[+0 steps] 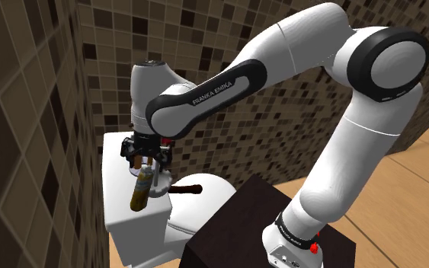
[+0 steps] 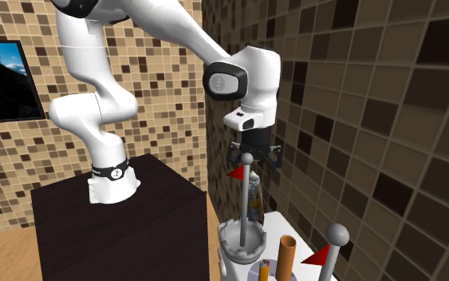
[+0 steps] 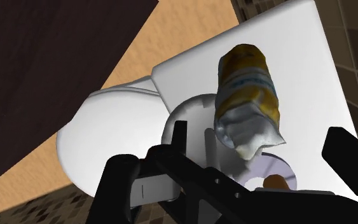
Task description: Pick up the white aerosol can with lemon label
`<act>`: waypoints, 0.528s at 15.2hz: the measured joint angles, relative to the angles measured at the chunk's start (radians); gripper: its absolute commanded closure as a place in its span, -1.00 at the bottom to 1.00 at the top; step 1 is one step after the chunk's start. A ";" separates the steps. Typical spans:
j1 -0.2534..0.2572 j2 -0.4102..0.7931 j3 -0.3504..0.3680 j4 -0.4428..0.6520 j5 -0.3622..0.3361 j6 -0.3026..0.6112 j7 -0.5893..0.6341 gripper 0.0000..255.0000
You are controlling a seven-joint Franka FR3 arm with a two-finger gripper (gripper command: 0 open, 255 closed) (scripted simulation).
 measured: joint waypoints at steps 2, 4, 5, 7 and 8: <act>0.003 0.018 -0.002 -0.007 -0.014 0.021 0.011 -1.00; 0.006 0.040 -0.007 -0.012 -0.032 0.045 0.022 -1.00; 0.007 0.044 -0.007 -0.014 -0.035 0.050 0.025 1.00; 0.007 0.046 -0.008 -0.015 -0.038 0.054 0.027 1.00; 0.007 0.046 -0.008 -0.015 -0.038 0.054 0.027 1.00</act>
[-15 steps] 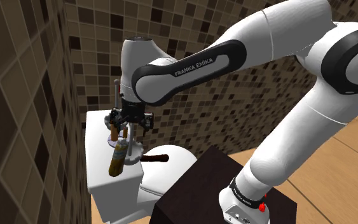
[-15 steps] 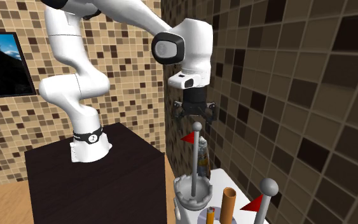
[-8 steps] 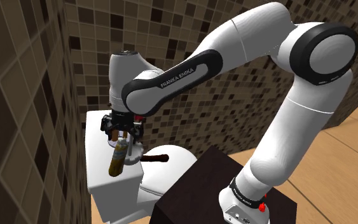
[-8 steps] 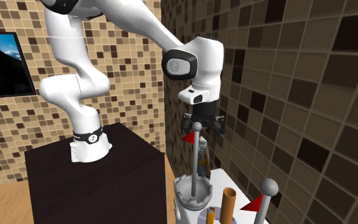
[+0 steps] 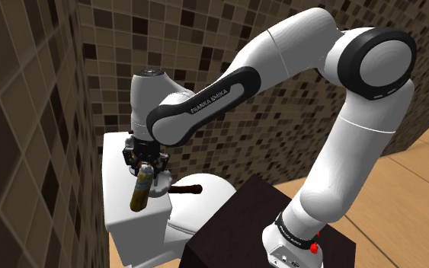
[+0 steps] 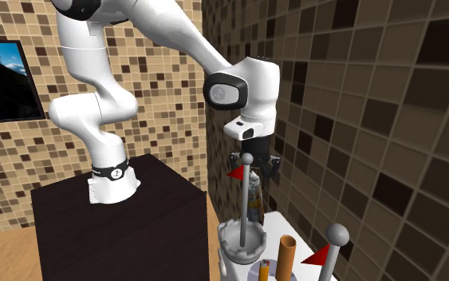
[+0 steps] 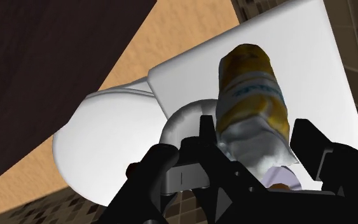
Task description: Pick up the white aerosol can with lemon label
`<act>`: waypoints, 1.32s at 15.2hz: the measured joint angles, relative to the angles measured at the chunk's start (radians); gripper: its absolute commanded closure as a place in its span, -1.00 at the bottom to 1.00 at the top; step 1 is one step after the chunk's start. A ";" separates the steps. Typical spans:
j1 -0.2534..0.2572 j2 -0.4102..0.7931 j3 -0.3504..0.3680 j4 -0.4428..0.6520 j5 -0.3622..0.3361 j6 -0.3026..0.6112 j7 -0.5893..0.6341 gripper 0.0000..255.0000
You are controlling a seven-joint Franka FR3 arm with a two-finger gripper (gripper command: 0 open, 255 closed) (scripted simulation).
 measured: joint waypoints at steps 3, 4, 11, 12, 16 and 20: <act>0.000 0.001 0.000 0.001 -0.001 0.001 0.001 1.00; 0.000 0.001 0.000 0.001 -0.001 0.001 0.001 1.00; -0.006 -0.032 0.006 0.011 0.027 -0.038 -0.019 1.00; -0.008 -0.042 0.007 0.014 0.035 -0.049 -0.025 1.00; -0.013 -0.075 0.011 0.037 0.061 -0.099 -0.044 1.00; -0.015 -0.110 0.013 0.061 0.086 -0.153 -0.058 1.00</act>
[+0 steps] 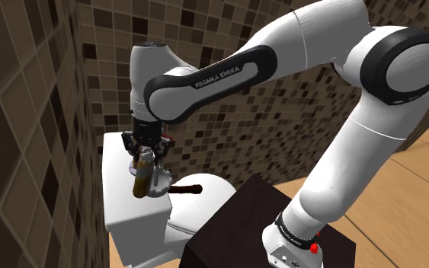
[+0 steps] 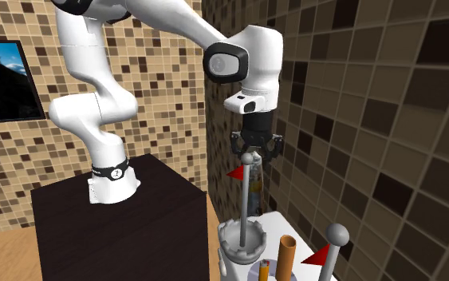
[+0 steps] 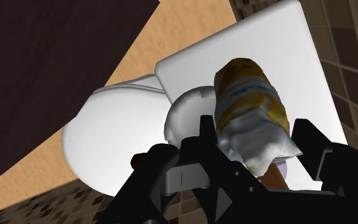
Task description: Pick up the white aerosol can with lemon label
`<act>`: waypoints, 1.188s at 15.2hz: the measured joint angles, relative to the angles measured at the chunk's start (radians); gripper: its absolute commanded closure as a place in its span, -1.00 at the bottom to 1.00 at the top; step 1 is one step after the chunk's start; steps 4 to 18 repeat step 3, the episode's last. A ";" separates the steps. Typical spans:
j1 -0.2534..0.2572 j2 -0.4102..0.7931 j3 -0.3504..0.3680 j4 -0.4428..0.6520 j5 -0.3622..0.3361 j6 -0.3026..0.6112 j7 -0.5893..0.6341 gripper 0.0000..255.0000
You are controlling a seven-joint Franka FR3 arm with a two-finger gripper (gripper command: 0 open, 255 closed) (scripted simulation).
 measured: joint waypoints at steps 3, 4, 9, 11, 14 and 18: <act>-0.002 -0.020 0.000 0.016 0.014 -0.033 -0.009 1.00; -0.002 -0.020 0.000 0.016 0.014 -0.033 -0.009 1.00; -0.002 -0.020 0.000 0.016 0.014 -0.033 -0.009 1.00; -0.002 -0.020 0.000 0.016 0.014 -0.033 -0.009 1.00; -0.002 -0.020 0.000 0.016 0.014 -0.033 -0.009 1.00; -0.002 -0.020 0.000 0.016 0.014 -0.033 -0.009 1.00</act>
